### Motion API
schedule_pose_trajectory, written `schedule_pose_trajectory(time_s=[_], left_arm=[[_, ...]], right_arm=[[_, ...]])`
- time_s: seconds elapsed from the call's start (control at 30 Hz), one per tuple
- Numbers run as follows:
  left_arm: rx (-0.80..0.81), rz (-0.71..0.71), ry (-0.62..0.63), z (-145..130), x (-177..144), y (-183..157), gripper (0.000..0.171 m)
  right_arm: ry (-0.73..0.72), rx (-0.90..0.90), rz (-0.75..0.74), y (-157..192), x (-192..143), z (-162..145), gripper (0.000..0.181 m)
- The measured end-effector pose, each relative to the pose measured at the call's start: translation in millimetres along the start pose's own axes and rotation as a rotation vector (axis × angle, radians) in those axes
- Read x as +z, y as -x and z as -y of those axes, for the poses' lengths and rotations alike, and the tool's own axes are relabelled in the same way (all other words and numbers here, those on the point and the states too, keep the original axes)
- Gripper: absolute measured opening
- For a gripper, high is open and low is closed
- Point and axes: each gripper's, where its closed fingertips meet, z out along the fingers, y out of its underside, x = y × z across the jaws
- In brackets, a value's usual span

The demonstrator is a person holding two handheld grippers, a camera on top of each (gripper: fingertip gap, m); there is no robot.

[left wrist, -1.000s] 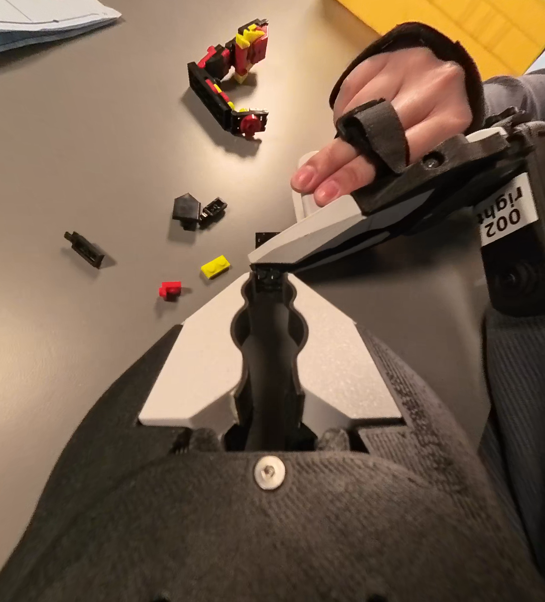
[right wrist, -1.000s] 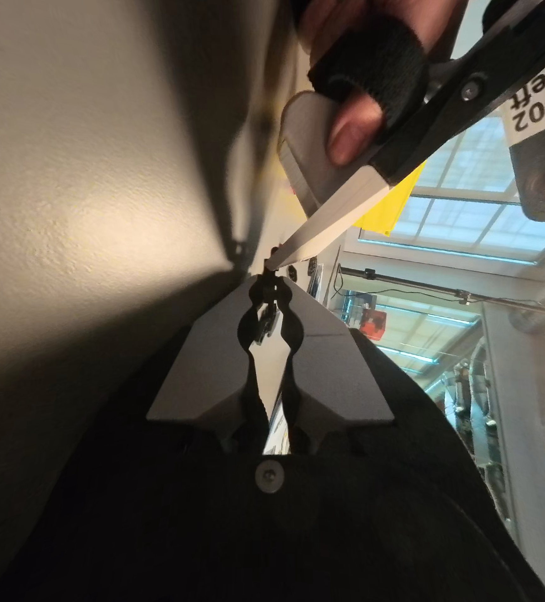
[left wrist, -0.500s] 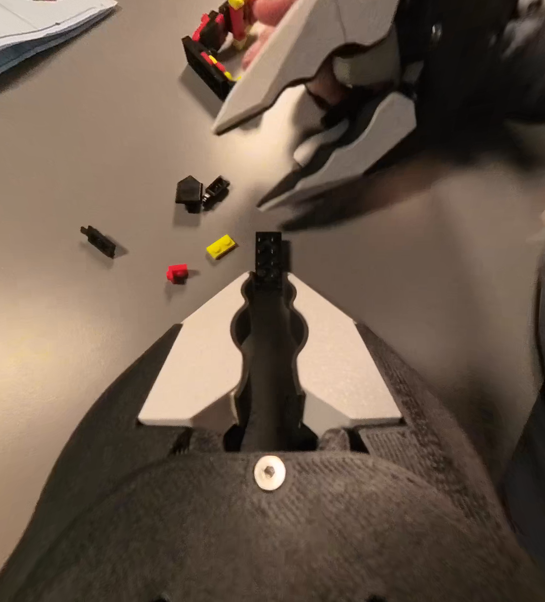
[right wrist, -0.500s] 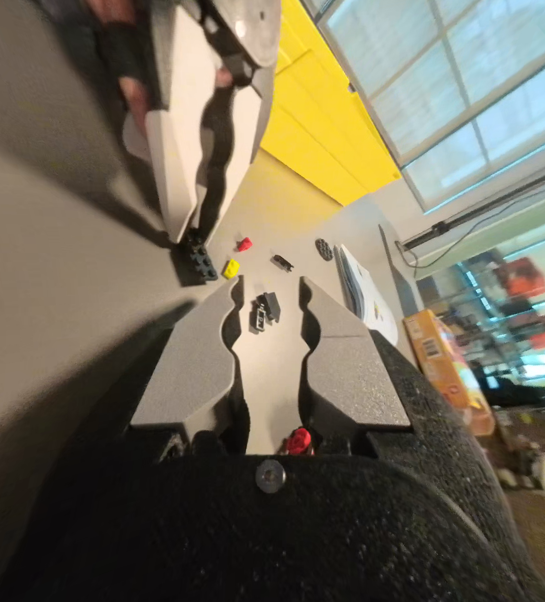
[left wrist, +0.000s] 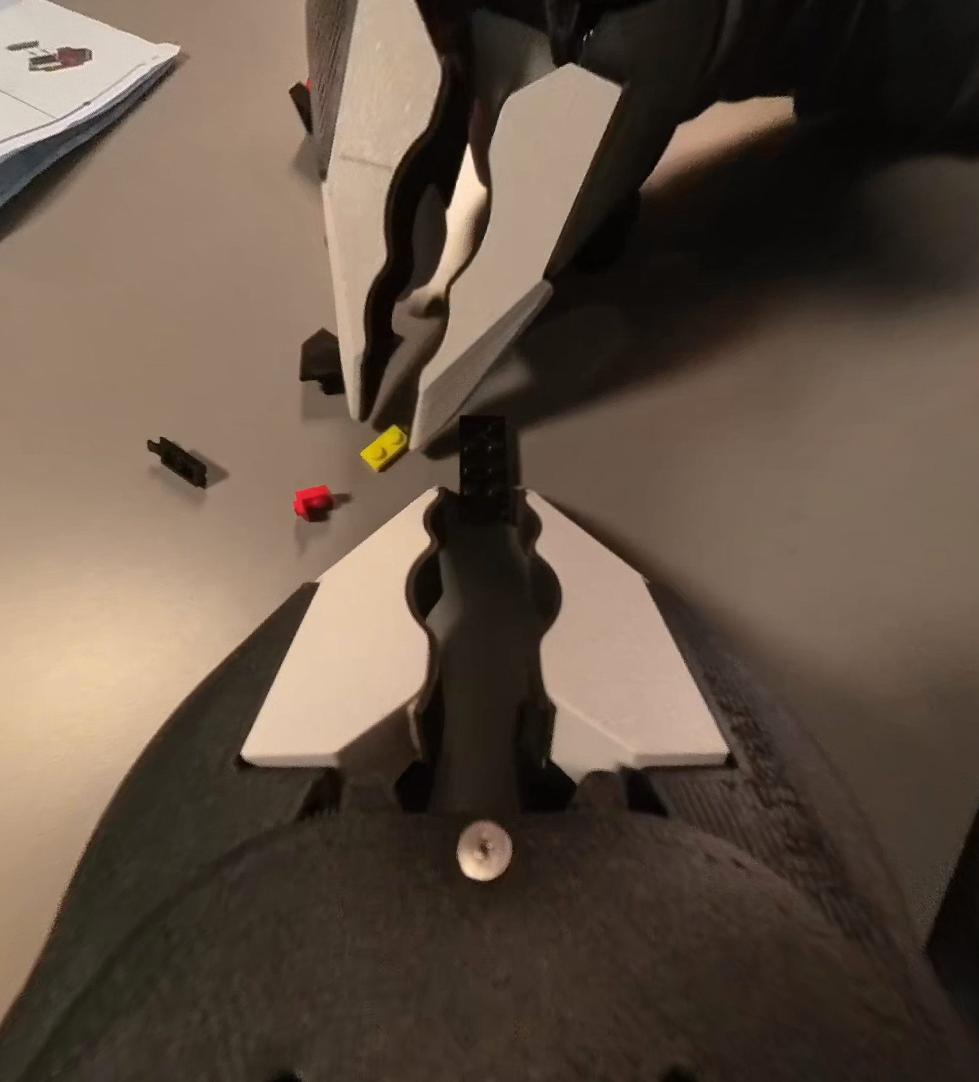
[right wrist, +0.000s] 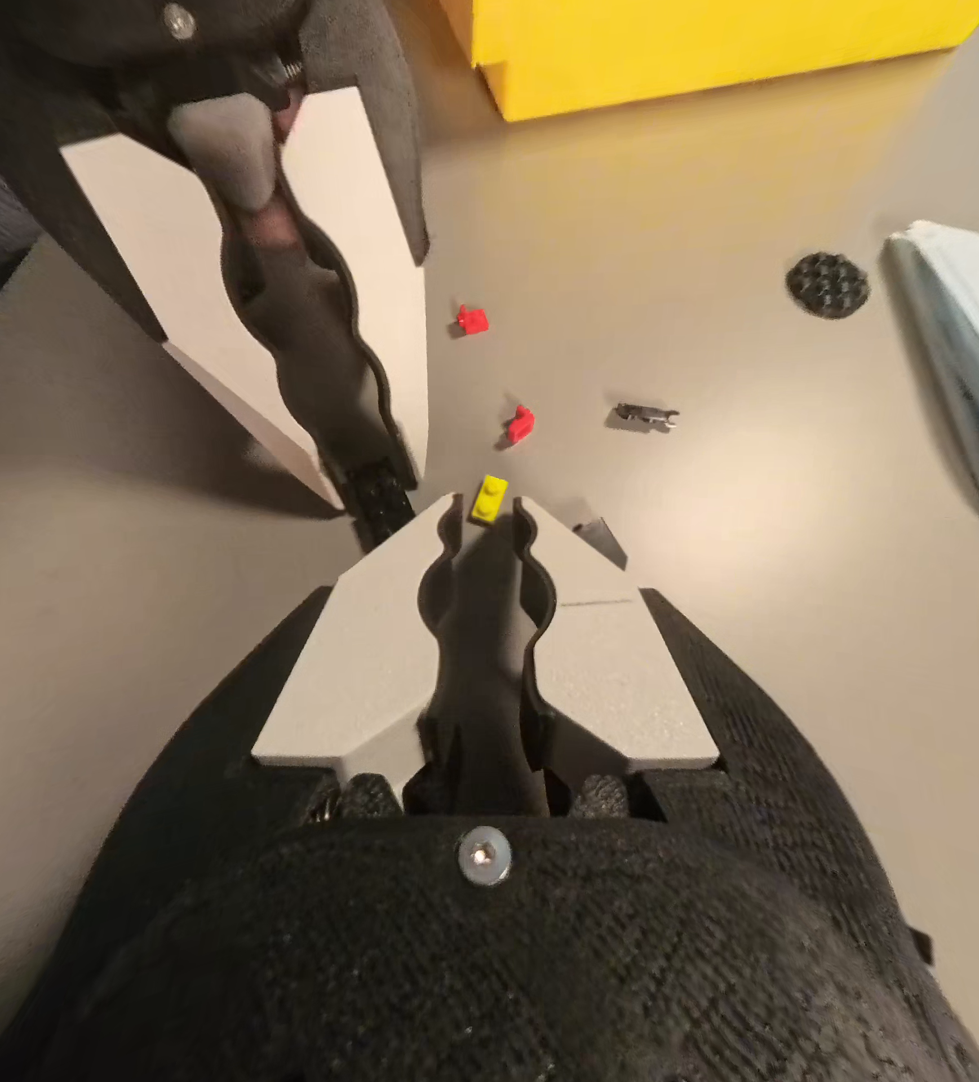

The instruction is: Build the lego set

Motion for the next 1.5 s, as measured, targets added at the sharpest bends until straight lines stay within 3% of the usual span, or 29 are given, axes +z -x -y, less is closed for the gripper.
schedule_pose_trajectory(time_s=[0.37,0.5,0.67,1.0,1.2,1.37,1.5], left_arm=[[0.021,-0.017,0.002,-2,-2,-1,0.020],[0.014,-0.018,0.002,-2,-2,0,0.016],[0.019,-0.021,0.003,-2,-2,0,0.016],[0.018,-0.027,0.003,-2,-2,0,0.016],[0.010,-0.038,0.003,-2,-2,-1,0.016],[-0.016,-0.060,0.000,-2,-2,-1,0.016],[-0.007,-0.052,0.001,-2,-2,-1,0.016]], right_arm=[[0.024,-0.056,0.007,-4,3,0,0.006],[-0.059,-0.124,0.202,27,-12,15,0.005],[-0.016,-0.200,0.257,41,-9,8,0.006],[0.029,-0.278,0.219,42,0,2,0.007],[0.036,-0.298,0.199,42,0,0,0.018],[0.000,-0.361,0.054,38,-4,5,0.028],[-0.007,-0.280,0.074,53,-10,0,0.026]])
